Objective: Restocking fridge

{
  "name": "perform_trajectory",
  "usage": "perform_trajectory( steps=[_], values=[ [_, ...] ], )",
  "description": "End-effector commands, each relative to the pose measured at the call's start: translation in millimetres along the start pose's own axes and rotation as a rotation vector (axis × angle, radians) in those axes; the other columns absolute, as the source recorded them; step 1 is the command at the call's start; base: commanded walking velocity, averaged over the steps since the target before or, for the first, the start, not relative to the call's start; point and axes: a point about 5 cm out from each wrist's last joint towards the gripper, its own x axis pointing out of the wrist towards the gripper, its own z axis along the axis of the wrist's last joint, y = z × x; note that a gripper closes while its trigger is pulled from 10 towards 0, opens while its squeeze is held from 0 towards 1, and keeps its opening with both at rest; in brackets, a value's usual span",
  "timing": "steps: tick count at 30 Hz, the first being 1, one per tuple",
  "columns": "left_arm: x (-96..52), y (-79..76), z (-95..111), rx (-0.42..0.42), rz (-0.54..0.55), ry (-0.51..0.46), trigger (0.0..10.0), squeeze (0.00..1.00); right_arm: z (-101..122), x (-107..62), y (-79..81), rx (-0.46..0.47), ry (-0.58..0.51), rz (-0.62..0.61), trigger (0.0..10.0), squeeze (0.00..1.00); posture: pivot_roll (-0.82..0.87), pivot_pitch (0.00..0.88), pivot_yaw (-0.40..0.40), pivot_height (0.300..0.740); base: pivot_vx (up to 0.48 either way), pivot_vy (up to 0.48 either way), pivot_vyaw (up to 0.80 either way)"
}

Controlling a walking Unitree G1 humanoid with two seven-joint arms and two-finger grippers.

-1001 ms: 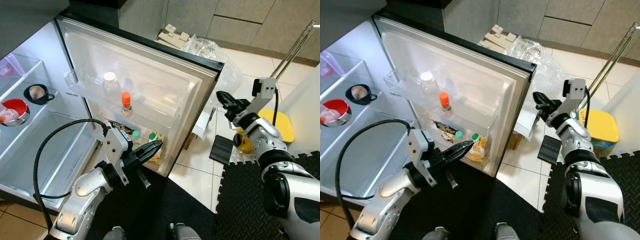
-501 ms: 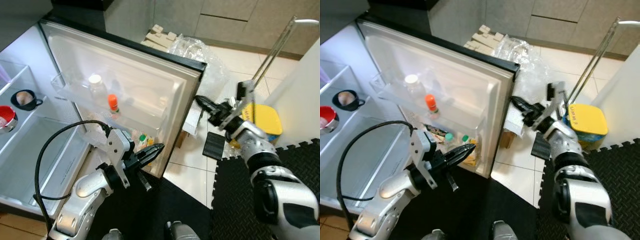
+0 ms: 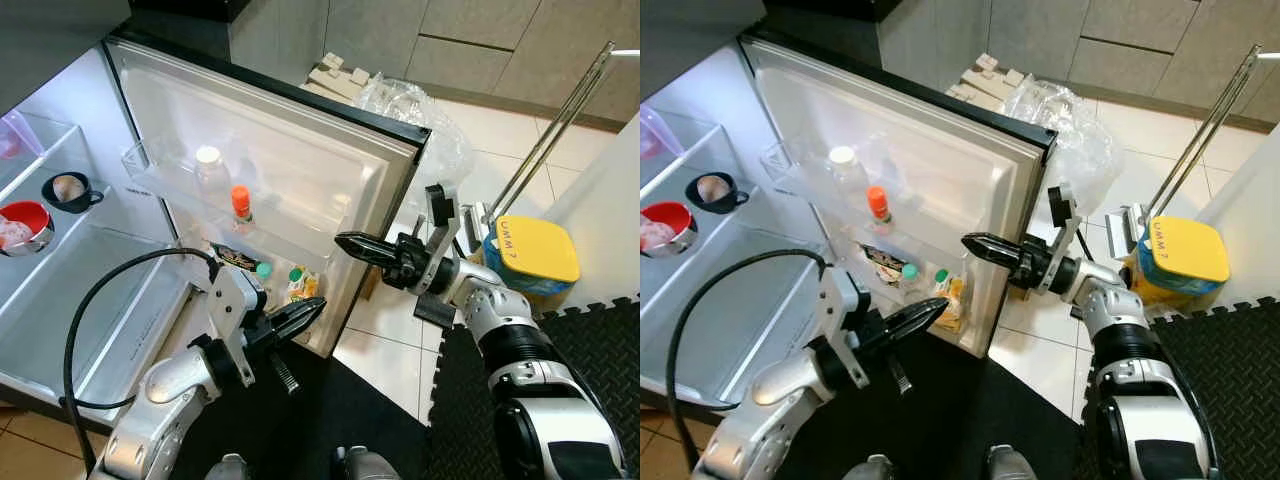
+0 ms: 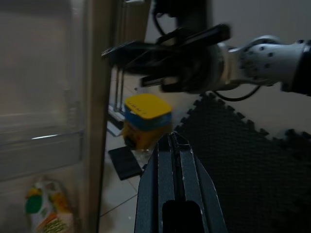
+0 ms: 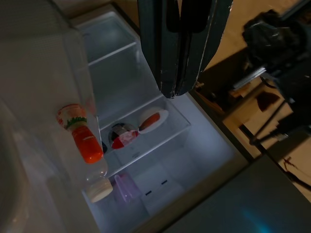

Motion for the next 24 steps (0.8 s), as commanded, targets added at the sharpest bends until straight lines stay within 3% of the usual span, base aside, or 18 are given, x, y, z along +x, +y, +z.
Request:
perform_trajectory(
  steps=[1, 5, 7, 8, 10, 11, 12, 13, 14, 16, 18, 20, 21, 22, 24],
  values=[
    [-6.1, 4.0, -6, 0.005, 0.035, 0.028, 10.0, 0.0, 8, -6.1, 3.2, 0.008, -0.044, 0.008, 10.0, 0.0, -0.04, 0.177, -0.043, 0.74, 0.0, 0.0, 0.0],
    [-13.7, 35.8, -19, 0.041, 0.313, 0.066, 10.0, 0.0, 55, -0.5, 22.1, 0.018, -0.296, 0.113, 10.0, 0.0, -0.05, 0.182, -0.038, 0.74, 0.0, 0.0, 0.0],
    [-20.5, 51.3, -27, 0.071, 0.465, 0.132, 10.0, 0.0, 79, -0.8, 28.3, -0.019, -0.398, 0.13, 10.0, 0.0, -0.05, 0.183, -0.036, 0.74, 0.0, 0.0, 0.0],
    [-20.5, 51.3, -27, 0.071, 0.465, 0.132, 10.0, 0.0, 79, -0.8, 28.3, -0.019, -0.398, 0.13, 10.0, 0.0, -0.05, 0.183, -0.036, 0.74, 0.0, 0.0, 0.0],
    [-28.4, 63.3, -35, 0.093, 0.59, 0.192, 10.0, 0.0, 97, -3.8, 30.0, -0.053, -0.48, 0.119, 10.0, 0.0, -0.05, 0.183, -0.037, 0.74, 0.0, 0.0, 0.0],
    [-28.4, 63.3, -35, 0.093, 0.59, 0.192, 10.0, 0.0, 97, -3.8, 30.0, -0.053, -0.48, 0.119, 10.0, 0.0, -0.05, 0.183, -0.037, 0.74, 0.0, 0.0, 0.0],
    [-37.3, 71.6, -40, 0.084, 0.697, 0.194, 10.0, 0.0, 110, -9.0, 29.2, -0.091, -0.54, 0.079, 10.0, 0.0, -0.05, 0.181, -0.039, 0.74, 0.0, 0.0, 0.0],
    [-37.3, 71.6, -40, 0.084, 0.697, 0.194, 10.0, 0.0, 110, -9.0, 29.2, -0.091, -0.54, 0.079, 10.0, 0.0, -0.05, 0.181, -0.039, 0.74, 0.0, 0.0, 0.0],
    [-66.3, 79.2, -64, -0.013, 0.895, 0.24, 10.0, 0.0, 130, -35.6, 1.8, -0.271, -0.592, -0.429, 10.0, 0.0, -0.05, 0.177, -0.043, 0.74, 0.0, 0.0, 0.0],
    [-66.3, 79.2, -64, -0.013, 0.895, 0.24, 10.0, 0.0, 130, -35.6, 1.8, -0.271, -0.592, -0.429, 10.0, 0.0, -0.05, 0.177, -0.043, 0.74, 0.0, 0.0, 0.0],
    [-86.8, 77.2, -88, -0.041, 0.985, 0.332, 10.0, 0.0, 131, -70.6, -18.2, -0.354, -0.597, -0.873, 10.0, 0.0, -0.07, 0.166, -0.04, 0.74, 0.0, 0.0, 0.0],
    [-112.6, 71.7, -120, -0.122, 1.113, 0.461, 10.0, 0.0, 106, -110.8, -29.5, -0.361, -0.54, -1.156, 10.0, 0.0, -0.07, 0.152, -0.037, 0.74, 0.0, 0.0, 0.0],
    [-124.4, 67.6, -133, -0.173, 1.164, 0.511, 10.0, 0.0, 91, -125.0, -32.9, -0.347, -0.498, -1.239, 10.0, 0.0, -0.07, 0.152, -0.037, 0.74, 0.0, 0.0, 0.0],
    [-124.4, 67.6, -133, -0.173, 1.164, 0.511, 10.0, 0.0, 91, -125.0, -32.9, -0.347, -0.498, -1.239, 10.0, 0.0, -0.07, 0.152, -0.037, 0.74, 0.0, 0.0, 0.0],
    [-146.0, 49.6, -160, -0.207, 1.185, 0.67, 10.0, 0.0, 31, -158.8, -38.5, -0.247, -0.361, -1.451, 10.0, 0.0, -0.08, 0.126, -0.04, 0.74, 0.0, 0.0, 0.0]
  ],
)
